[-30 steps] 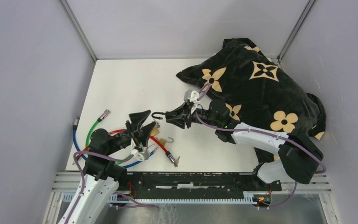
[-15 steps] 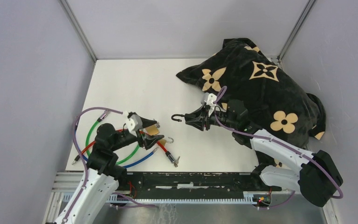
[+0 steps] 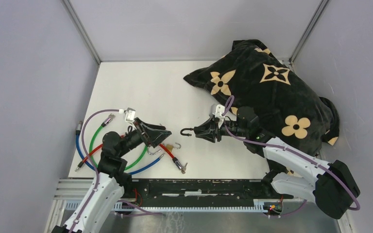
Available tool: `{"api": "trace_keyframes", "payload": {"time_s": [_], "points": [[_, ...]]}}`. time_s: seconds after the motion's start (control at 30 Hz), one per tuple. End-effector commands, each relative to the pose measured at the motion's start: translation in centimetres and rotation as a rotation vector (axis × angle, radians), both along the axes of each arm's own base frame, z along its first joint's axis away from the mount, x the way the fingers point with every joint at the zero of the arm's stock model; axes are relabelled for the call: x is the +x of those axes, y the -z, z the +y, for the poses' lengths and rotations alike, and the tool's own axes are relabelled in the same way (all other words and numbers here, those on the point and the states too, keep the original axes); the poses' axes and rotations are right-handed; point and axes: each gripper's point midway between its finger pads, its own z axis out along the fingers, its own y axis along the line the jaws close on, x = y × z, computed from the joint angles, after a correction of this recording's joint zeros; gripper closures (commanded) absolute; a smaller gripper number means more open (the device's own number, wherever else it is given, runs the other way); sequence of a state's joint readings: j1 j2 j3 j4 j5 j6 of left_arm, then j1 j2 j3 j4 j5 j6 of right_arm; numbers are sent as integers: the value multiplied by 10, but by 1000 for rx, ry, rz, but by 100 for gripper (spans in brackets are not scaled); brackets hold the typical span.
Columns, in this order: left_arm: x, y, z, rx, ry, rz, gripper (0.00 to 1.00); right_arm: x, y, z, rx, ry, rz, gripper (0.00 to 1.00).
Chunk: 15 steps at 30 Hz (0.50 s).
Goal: Lock with the key
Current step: Lock the lock.
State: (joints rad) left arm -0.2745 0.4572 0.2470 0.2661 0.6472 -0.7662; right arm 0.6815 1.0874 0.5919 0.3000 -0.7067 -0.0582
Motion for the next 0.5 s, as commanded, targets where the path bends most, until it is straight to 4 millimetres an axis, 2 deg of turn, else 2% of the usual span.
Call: {"api": "trace_keyframes", "payload": {"time_s": [0.0,0.17,0.33,0.47], "points": [[-14,-28,-6,-105,74,-23,16,-7,-42,4,101,-65,-144,100],[-10,-34,-15,-137,106,27,18,-4,-62,5,139,-62,-243,100],[-17,-26,-38,-87,213,47,16,2,-74,21,129,-74,-351,100],[-20,-27,-45,-79,247,38,15,-1,-78,36,106,-110,-411,100]]}}
